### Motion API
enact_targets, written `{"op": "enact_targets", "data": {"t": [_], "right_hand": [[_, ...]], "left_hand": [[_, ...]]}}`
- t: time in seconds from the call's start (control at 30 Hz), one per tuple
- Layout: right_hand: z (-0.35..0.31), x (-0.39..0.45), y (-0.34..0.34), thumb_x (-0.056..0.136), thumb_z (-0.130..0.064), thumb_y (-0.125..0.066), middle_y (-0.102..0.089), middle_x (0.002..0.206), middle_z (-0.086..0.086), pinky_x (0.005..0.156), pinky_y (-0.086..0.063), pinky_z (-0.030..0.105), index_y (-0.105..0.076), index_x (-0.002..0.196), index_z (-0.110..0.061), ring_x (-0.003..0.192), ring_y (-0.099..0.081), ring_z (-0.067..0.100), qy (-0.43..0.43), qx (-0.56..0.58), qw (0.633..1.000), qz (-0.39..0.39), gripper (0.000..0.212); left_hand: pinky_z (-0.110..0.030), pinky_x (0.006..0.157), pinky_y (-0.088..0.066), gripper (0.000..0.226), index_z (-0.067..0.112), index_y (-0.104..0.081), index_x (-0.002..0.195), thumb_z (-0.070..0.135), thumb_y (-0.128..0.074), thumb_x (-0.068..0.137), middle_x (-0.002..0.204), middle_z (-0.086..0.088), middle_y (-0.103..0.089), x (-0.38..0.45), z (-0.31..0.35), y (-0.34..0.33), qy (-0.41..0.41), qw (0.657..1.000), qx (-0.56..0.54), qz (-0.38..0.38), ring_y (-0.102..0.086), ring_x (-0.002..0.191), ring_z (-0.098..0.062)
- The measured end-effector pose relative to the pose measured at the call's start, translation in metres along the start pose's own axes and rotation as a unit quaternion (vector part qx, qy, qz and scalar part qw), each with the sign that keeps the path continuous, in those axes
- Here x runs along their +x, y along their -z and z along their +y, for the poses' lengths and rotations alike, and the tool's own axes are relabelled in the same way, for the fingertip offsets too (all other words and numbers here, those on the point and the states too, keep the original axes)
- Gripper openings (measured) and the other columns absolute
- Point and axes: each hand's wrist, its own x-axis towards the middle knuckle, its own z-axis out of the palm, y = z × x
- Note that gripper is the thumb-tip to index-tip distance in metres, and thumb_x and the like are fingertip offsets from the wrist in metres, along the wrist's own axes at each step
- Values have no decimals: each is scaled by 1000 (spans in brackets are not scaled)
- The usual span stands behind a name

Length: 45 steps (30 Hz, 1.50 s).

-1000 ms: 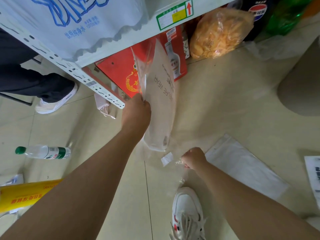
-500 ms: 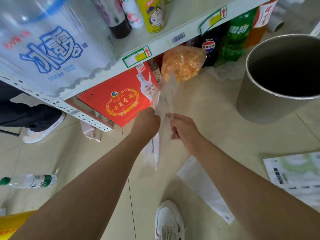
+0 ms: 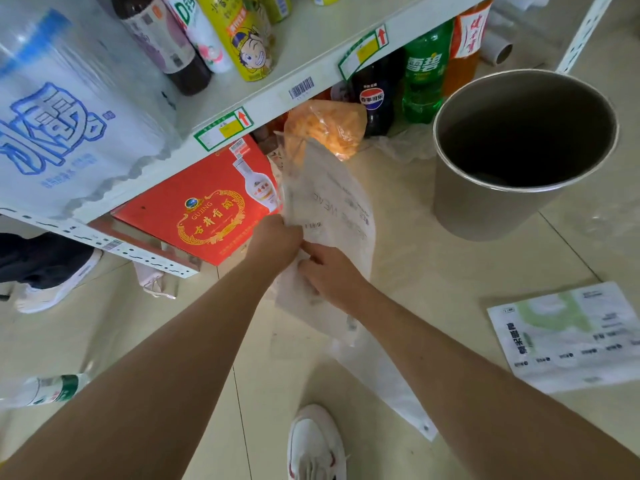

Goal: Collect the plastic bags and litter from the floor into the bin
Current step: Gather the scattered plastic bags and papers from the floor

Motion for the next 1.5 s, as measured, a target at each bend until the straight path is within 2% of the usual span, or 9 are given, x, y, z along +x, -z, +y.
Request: {"op": "enact_targets", "data": {"t": [0.13, 0.23, 0.43, 0.57, 0.77, 0.9, 1.13, 1.4, 1.5], "right_hand": [[34, 8, 22, 95, -51, -42, -66, 73, 4, 66, -45, 30, -69, 89, -8, 67, -57, 13, -26, -132, 987, 82, 51], [82, 7, 51, 91, -40, -57, -64, 107, 6, 83, -53, 36, -66, 111, -15, 100, -63, 23, -87, -350, 918, 163, 33], [161, -26, 84, 75, -63, -70, -49, 128, 12, 92, -46, 38, -44, 129, -14, 118, -50, 28, -254, -524, 804, 118, 78], [192, -42, 80, 76, -50, -75, -53, 126, 13, 90, -44, 38, -38, 131, -15, 114, -53, 29, -270, -564, 771, 126, 75], [206, -45, 74, 92, -43, -58, -66, 122, 5, 94, -44, 34, -60, 121, -17, 115, -61, 24, -308, -527, 786, 99, 39], [180, -30, 78, 85, -29, -57, -69, 113, 8, 80, -48, 29, -67, 110, -13, 106, -65, 30, -314, -338, 878, 130, 31], [60, 5, 61, 81, -16, -57, -52, 78, 4, 60, -41, 34, -43, 76, -13, 74, -54, 30, -96, -183, 944, 258, 15], [-5, 14, 17, 80, -32, -34, -56, 125, 3, 92, -53, 44, -49, 133, -27, 107, -60, 20, 54, -155, 977, 135, 55], [-7, 10, 24, 91, -42, -40, -49, 133, 6, 96, -51, 45, -39, 142, -21, 110, -59, 22, 20, -210, 974, 79, 56]], "left_hand": [[-33, 59, -49, 23, -2, -66, 95, 9, -47, 86, 82, -14, -65, 5, -5, -3, -23, 999, 39, 25, -62, 72, -31], [-46, 72, -57, 24, -4, -66, 97, 9, -48, 87, 89, -22, -68, 9, -12, -5, -46, 997, 56, 35, -66, 81, -39], [-42, 72, -54, 23, -2, -67, 100, 7, -50, 88, 72, -7, -57, 17, -25, -8, -33, 996, 83, 33, -59, 76, -33], [-48, 82, -56, 30, -6, -65, 109, 11, -51, 88, 100, -23, -68, 25, -35, -11, -31, 995, 91, 39, -64, 91, -40], [-38, 71, -51, 28, -2, -65, 110, 11, -50, 90, 93, -13, -63, 20, -31, -17, -16, 996, 85, 34, -61, 83, -32], [-33, 67, -47, 26, -4, -68, 102, 9, -50, 89, 87, -14, -62, 16, -24, -17, -33, 996, 82, 30, -61, 79, -31], [-29, 68, -42, 29, -2, -65, 108, 16, -47, 93, 103, -19, -67, 2, -9, -18, -53, 994, 94, 11, -62, 86, -32], [-30, 67, -42, 18, 9, -61, 83, 18, -47, 90, 87, -14, -65, -14, 24, -18, -60, 998, 33, -10, -63, 86, -34], [-31, 67, -43, 48, 8, -63, 85, 51, -45, 94, 87, -12, -67, -20, 31, -18, -18, 997, -52, -53, -65, 87, -30]]}}
